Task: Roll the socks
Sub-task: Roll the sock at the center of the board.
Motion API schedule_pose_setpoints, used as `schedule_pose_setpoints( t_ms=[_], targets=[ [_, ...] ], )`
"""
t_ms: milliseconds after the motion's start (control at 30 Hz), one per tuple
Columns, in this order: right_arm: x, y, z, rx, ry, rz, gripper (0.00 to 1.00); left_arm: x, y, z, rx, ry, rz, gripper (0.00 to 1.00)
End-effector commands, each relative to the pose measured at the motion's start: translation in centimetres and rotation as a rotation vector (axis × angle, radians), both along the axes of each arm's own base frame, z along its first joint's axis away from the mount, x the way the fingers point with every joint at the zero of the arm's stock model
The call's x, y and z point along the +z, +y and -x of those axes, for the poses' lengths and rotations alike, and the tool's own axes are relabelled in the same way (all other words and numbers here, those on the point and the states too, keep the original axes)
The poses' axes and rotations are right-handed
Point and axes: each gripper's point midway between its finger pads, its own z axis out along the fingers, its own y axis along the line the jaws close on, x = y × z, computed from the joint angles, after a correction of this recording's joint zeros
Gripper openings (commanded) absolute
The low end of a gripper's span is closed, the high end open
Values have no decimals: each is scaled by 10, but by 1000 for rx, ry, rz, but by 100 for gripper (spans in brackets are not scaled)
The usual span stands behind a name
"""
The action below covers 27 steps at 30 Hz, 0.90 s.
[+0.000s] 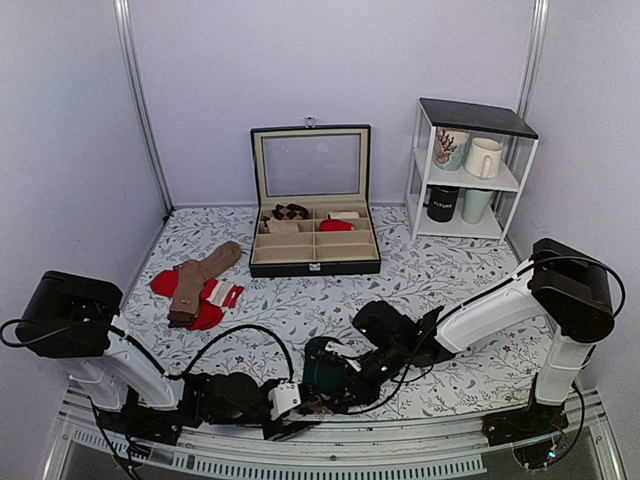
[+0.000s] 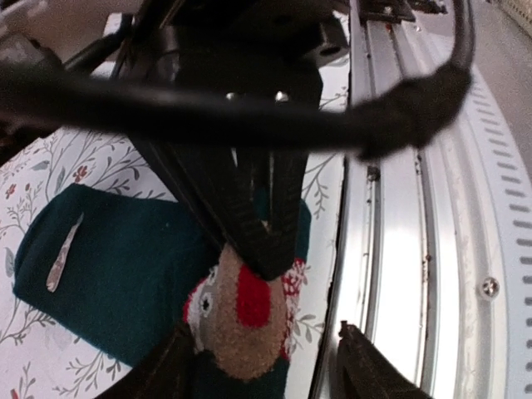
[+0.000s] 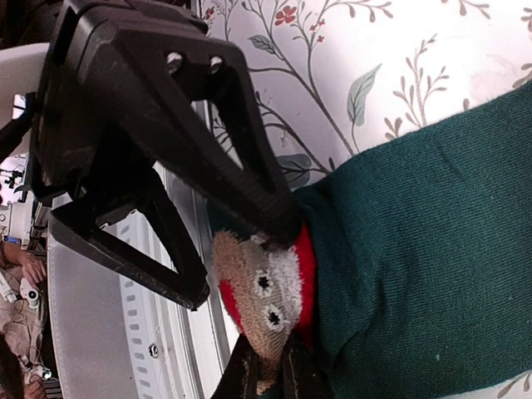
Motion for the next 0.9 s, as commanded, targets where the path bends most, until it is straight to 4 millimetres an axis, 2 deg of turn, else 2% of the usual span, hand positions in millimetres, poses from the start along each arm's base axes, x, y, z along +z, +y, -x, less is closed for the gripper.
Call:
schedule_pose_setpoints(
  t_ms=[0,100,233,367,400,467,600,700,833,867],
  targets=[
    [-55,-51,19,-23,88,267,6,-13,10,0,23,37,-19,63],
    [-56,-52,20,-22,92,273,6,-15,13,-2,30,35,-25,62],
    [-57,-52,20,-23,92,275,6,-18,11,0,20,40,-33,45],
    [-56,-51,19,-26,92,275,6,-16,8,2,5,49,-22,33],
    [-56,-51,19,-27,94,275,6,-15,7,3,-4,51,-20,26],
    [-56,-50,19,-27,94,273,7,-16,5,5,-16,55,-29,0],
    [-53,-47,14,-40,77,267,13,-24,5,12,-47,106,-67,0],
    [-45,-42,3,-68,10,238,23,-32,8,11,-31,199,-92,0],
    [-15,-26,-24,-117,-172,100,28,-42,18,12,3,343,-117,0],
    [3,-20,-30,-127,-232,22,29,-46,21,13,7,369,-128,0]
  ],
)
